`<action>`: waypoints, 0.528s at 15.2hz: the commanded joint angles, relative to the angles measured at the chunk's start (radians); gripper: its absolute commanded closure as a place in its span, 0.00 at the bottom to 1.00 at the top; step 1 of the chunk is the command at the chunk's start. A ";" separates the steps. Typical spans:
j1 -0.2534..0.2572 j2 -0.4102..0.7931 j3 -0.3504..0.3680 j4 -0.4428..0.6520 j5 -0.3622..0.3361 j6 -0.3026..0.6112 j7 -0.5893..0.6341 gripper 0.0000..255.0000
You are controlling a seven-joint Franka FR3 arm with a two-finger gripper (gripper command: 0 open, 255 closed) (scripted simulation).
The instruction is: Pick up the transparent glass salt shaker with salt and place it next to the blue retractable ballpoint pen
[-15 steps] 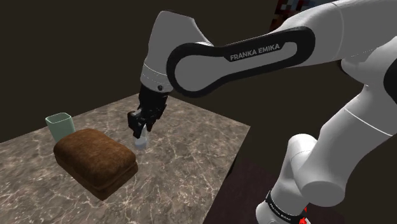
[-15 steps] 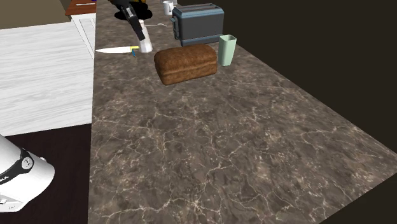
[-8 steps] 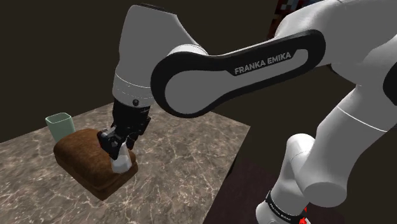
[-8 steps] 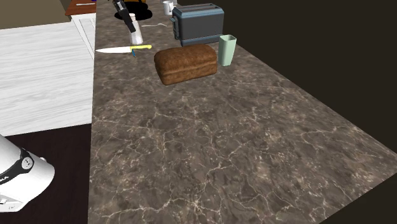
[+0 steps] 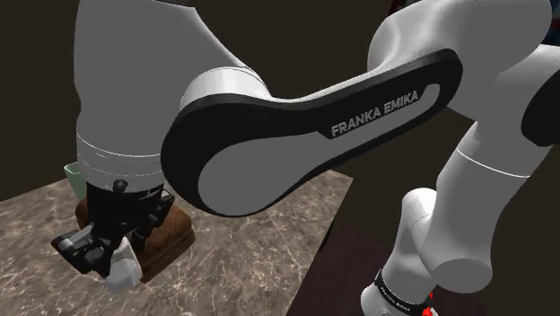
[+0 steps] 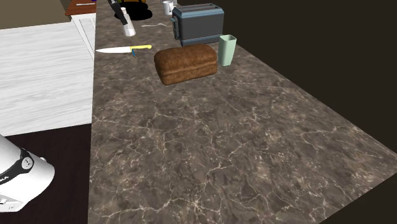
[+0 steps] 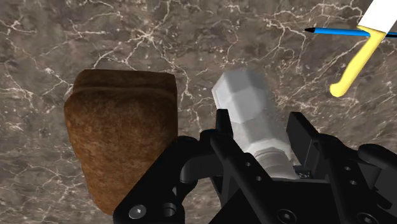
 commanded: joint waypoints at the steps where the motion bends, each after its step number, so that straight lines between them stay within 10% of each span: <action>1: 0.022 0.049 0.027 0.051 -0.040 -0.011 0.066 1.00; 8: 0.086 0.171 0.064 0.151 -0.140 -0.017 0.201 1.00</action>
